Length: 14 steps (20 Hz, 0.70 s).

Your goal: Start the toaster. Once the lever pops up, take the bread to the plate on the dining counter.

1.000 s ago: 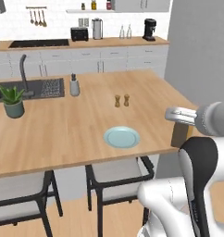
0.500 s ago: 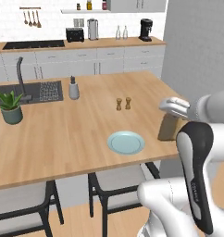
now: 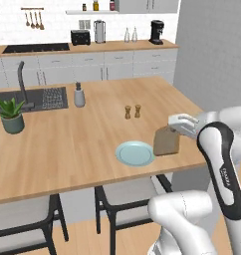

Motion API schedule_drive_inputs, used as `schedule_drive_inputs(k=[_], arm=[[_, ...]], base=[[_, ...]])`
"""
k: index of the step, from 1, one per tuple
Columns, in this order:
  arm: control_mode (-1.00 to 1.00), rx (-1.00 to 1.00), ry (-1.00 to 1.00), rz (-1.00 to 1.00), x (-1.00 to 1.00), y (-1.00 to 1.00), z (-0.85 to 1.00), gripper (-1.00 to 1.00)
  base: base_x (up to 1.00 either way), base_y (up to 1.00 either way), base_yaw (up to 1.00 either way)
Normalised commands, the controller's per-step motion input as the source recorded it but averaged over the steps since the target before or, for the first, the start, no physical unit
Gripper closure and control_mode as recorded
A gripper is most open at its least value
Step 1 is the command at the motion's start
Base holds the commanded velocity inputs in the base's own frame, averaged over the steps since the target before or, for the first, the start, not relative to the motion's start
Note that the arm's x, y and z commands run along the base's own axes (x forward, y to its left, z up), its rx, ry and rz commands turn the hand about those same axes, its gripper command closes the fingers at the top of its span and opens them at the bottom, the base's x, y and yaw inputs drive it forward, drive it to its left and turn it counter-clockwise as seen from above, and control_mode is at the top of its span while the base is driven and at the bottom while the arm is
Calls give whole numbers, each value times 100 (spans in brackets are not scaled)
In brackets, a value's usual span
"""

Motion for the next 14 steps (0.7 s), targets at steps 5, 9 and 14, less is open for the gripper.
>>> schedule_drive_inputs(k=[5, 9, 14], arm=[[-100, 1, 0, 19, 99, 0, -94, 100], [-100, 0, 0, 6, 79, 0, -74, 100], [-100, 0, 0, 0, 64, 20, -57, 100]], base=[[0, 0, 0], [0, 0, 0], [0, 0, 0]])
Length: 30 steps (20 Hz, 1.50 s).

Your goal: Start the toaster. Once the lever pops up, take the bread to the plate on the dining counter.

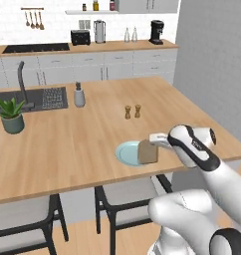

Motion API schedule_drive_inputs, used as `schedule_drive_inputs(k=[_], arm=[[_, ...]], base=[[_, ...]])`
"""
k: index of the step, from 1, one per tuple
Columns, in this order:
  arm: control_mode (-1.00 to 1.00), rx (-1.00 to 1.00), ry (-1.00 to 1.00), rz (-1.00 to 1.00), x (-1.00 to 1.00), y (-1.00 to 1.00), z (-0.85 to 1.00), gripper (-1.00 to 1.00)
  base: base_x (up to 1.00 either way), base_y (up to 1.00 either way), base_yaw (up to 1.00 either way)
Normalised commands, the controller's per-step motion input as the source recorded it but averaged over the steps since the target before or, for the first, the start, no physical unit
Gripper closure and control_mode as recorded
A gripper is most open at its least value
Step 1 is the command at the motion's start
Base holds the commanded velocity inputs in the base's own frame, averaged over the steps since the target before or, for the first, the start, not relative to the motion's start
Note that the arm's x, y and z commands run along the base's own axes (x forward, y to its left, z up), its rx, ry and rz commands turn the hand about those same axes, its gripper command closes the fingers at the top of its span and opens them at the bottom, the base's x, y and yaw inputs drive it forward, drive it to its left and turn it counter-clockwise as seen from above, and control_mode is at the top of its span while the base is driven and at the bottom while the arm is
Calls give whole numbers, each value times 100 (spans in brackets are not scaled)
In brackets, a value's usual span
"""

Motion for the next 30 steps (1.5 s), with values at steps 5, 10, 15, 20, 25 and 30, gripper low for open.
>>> schedule_drive_inputs(k=[5, 10, 15, 20, 25, 30], arm=[[-100, 0, 4, 0, 74, 34, -27, 100], [-100, 0, 1, 0, 70, 12, -17, 100], [-100, -2, 0, 0, 53, 0, -25, 100], [-100, -2, 0, 0, 36, 0, -18, 100], [-100, -3, 0, 0, 6, -2, -5, -100], [-100, -4, 9, 0, 0, -15, 0, -100]], base=[[0, 0, 0], [0, 0, 0], [0, 0, 0], [0, 0, 0], [0, 0, 0], [0, 0, 0]])
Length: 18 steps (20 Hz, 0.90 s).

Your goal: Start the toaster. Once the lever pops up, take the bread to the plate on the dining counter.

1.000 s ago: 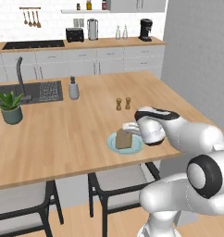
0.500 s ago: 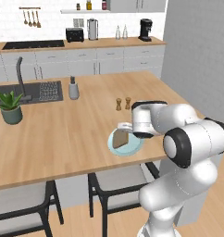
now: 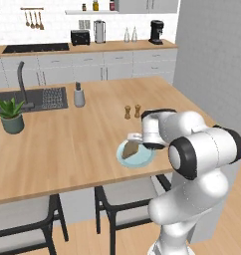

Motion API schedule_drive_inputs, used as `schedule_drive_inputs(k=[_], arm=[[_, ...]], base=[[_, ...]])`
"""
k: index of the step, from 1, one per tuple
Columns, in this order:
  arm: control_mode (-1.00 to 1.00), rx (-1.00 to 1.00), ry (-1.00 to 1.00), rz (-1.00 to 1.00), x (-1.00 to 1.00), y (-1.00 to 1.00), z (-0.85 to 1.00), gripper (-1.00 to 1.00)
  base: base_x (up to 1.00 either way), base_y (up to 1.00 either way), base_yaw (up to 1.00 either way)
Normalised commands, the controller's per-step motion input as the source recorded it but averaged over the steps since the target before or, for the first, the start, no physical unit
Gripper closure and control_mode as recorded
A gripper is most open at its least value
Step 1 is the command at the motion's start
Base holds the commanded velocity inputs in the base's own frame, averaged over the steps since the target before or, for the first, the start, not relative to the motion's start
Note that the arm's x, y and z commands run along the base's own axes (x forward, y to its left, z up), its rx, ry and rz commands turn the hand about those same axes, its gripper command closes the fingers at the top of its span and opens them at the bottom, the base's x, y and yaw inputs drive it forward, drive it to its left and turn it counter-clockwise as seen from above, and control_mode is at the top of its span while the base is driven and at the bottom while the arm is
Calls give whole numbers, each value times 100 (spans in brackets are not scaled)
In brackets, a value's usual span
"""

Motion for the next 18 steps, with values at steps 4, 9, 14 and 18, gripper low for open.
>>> schedule_drive_inputs(k=[4, 9, 14, 18], arm=[[-100, -1, 19, 0, 5, -36, 0, -100], [-100, 0, 25, 0, 4, -48, 6, -100], [-100, 0, 33, -2, 0, -40, 25, -100], [-100, 0, 36, -5, 4, -16, 14, -100]], base=[[0, 0, 0], [0, 0, 0], [0, 0, 0], [0, 0, 0]])
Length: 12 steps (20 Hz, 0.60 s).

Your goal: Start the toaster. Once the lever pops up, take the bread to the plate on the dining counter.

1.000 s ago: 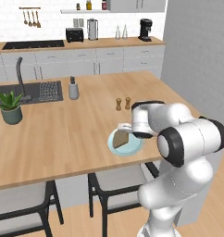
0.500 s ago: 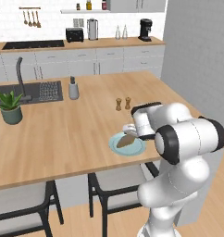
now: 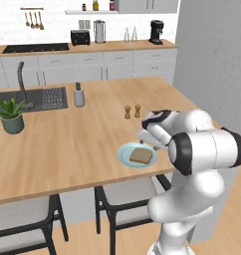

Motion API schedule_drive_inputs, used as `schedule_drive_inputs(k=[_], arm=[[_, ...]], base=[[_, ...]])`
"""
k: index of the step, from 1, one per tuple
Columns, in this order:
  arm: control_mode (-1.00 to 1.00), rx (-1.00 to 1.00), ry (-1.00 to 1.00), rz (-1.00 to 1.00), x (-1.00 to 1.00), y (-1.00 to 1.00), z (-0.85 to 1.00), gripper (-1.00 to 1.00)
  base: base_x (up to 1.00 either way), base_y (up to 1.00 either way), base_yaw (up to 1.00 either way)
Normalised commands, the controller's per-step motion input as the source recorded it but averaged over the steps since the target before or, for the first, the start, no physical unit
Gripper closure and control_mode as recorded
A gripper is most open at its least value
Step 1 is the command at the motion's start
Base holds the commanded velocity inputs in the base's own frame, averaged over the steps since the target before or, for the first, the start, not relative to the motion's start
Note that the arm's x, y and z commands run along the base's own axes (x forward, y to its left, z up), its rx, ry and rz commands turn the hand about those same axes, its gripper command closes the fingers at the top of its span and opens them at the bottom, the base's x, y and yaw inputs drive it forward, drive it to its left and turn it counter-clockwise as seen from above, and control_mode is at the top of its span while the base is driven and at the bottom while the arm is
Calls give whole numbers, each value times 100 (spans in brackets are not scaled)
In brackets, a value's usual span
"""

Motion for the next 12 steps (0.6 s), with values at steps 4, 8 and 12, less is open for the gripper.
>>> schedule_drive_inputs(k=[4, 8, 12], arm=[[-100, -3, 30, -7, 2, -2, 7, -100], [-100, -2, 11, -5, -14, -1, 40, -100], [-100, -3, -2, -2, -81, -1, 58, -100]], base=[[0, 0, 0], [0, 0, 0], [0, 0, 0]])
